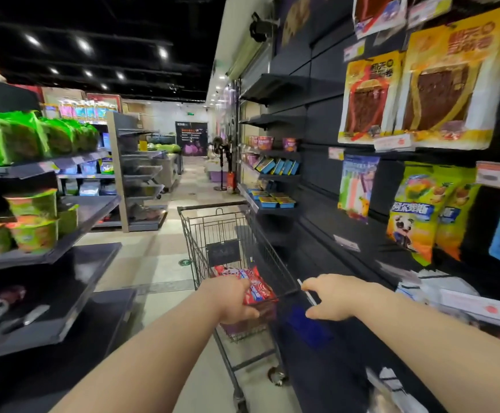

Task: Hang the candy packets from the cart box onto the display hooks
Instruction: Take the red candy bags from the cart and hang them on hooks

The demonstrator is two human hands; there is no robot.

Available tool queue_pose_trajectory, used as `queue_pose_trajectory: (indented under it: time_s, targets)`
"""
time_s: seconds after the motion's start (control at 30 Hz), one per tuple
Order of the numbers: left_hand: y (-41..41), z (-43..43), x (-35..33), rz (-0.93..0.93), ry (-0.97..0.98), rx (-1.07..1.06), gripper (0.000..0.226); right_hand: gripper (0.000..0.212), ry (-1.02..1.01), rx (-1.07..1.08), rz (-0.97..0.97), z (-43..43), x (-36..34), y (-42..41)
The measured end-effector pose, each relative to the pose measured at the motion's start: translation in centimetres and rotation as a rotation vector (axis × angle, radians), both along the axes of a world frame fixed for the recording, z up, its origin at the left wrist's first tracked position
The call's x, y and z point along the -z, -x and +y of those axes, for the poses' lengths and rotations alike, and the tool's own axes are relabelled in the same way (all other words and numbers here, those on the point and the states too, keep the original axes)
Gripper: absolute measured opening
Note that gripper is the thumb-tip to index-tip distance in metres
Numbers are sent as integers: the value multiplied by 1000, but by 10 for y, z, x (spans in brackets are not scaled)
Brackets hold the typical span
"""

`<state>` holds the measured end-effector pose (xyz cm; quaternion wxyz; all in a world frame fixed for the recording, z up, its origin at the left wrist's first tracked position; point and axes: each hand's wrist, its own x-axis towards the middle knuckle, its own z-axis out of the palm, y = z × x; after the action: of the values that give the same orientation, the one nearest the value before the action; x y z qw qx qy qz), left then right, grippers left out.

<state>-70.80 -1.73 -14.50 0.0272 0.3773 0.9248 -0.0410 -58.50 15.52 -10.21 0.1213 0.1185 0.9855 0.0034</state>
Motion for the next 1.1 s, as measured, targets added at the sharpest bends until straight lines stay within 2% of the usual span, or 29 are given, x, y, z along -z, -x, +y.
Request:
queue_pose_trajectory:
  time_s: [0.3,0.47,0.6,0.9,1.1]
  targets:
    - [154,-38,-12,38,1,25,72,63,31,78,26,-35,0,156]
    - [217,-47,-7,36,13,40,79,64,57,104,22,-45,4,217]
    - [257,-45,6,-3,-5,46,75,63,58,110,11,-41,10,258]
    - [345,-21,30,-48,36,21,70,60,152,102,-37,-1,43,365]
    - [418,35,40,-83,80,-6,69,61,225,100,-89,50,65,446]
